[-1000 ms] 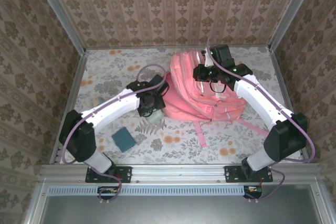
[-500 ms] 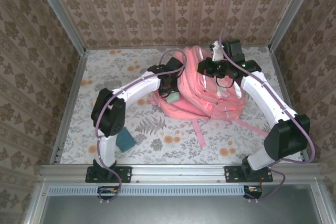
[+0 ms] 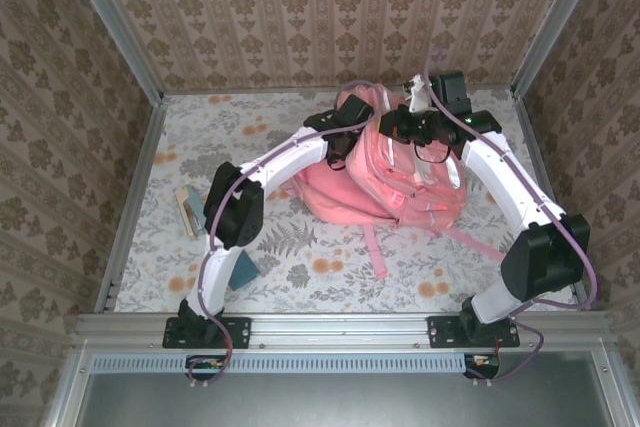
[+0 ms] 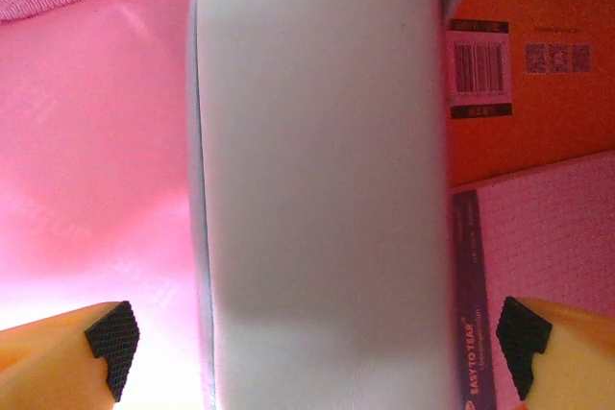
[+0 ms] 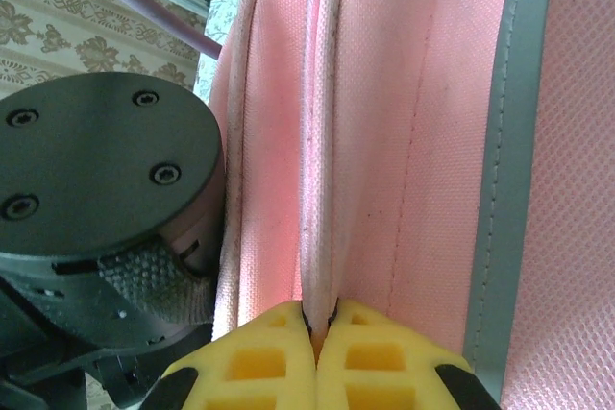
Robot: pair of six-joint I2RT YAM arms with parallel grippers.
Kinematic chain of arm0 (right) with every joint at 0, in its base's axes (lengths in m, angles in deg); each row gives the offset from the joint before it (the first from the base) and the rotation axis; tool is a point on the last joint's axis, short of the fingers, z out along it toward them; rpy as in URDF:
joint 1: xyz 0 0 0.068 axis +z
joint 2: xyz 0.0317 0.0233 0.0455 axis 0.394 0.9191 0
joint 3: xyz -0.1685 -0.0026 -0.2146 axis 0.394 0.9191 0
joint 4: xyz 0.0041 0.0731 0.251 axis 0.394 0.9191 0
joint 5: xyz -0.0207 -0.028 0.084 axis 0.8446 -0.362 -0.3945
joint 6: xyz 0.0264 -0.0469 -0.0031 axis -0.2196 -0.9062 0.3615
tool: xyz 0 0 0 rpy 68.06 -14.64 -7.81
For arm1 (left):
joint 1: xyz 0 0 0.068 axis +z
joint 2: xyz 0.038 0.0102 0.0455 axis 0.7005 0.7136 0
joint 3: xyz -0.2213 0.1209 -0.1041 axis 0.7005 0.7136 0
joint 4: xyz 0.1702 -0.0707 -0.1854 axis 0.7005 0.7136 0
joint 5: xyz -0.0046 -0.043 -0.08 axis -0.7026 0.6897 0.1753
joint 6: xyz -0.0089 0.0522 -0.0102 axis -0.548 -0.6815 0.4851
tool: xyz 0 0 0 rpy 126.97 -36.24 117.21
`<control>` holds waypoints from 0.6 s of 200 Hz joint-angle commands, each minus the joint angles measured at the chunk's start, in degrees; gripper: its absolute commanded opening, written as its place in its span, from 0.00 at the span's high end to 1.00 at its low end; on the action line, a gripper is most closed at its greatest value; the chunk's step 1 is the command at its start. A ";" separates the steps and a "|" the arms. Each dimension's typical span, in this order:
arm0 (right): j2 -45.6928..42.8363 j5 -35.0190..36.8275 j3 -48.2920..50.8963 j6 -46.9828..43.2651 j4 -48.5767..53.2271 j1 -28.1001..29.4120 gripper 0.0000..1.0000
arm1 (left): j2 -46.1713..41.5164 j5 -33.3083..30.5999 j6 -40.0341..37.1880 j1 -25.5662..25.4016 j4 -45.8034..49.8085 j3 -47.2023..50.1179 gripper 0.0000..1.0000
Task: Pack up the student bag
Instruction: Place the pencil pouch in the student bag.
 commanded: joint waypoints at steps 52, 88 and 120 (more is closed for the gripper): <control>-1.01 -7.00 -3.34 -1.01 -5.49 1.15 1.00 | -12.39 -1.06 -1.54 1.60 0.32 12.03 0.00; -0.73 -4.17 -2.40 -2.64 -4.97 2.56 1.00 | -23.62 -3.98 0.37 2.70 1.91 24.00 0.00; -0.14 -1.89 -1.93 -3.92 -4.84 4.97 1.00 | -35.04 -7.79 5.05 5.02 5.78 36.92 0.00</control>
